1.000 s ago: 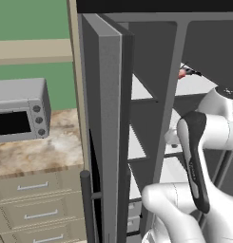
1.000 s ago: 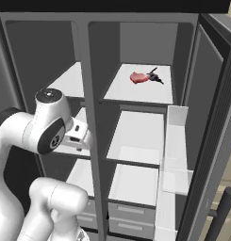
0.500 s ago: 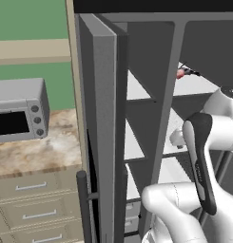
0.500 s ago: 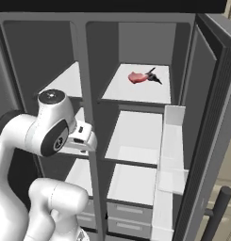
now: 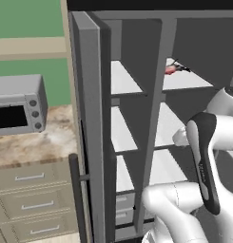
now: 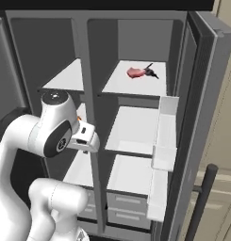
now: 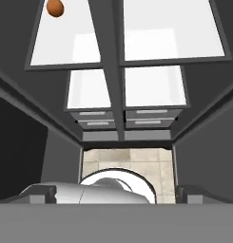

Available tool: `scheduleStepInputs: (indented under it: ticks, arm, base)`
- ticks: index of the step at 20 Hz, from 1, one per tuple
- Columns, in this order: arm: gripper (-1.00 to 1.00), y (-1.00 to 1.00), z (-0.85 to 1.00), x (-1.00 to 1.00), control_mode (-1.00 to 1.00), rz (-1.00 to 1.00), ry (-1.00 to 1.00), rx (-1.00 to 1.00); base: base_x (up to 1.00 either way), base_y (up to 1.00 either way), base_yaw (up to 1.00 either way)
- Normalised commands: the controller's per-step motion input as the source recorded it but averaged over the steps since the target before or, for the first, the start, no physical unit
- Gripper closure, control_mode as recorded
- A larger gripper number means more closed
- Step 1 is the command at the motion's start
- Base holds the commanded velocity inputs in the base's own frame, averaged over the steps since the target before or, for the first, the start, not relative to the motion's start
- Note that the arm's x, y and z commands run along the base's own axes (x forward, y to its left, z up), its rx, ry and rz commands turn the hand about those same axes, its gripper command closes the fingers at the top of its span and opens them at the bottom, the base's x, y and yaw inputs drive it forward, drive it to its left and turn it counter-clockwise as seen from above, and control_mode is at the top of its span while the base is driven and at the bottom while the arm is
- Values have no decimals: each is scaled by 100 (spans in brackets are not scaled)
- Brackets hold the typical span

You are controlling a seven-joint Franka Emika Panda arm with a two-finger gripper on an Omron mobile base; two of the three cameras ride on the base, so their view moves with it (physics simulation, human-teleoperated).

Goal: Pick up the frozen steak from the freezer, place it on any shelf in the fridge, and close the fridge and freezer doors when done.

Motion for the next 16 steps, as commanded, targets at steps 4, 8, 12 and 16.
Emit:
scheduleStepInputs:
  ticks: [4, 8, 12, 16]
  arm:
    - [-100, 0, 0, 0, 100, 0, 0, 0]
    - [-100, 0, 0, 0, 100, 0, 0, 0]
    - [-100, 0, 0, 0, 100, 0, 0, 0]
    - [-100, 0, 0, 0, 100, 0, 0, 0]
  base:
    - [-62, -2, 0]
    - [-49, -31, 0]
    - [-46, -21, 0]
    - [-39, -19, 0]
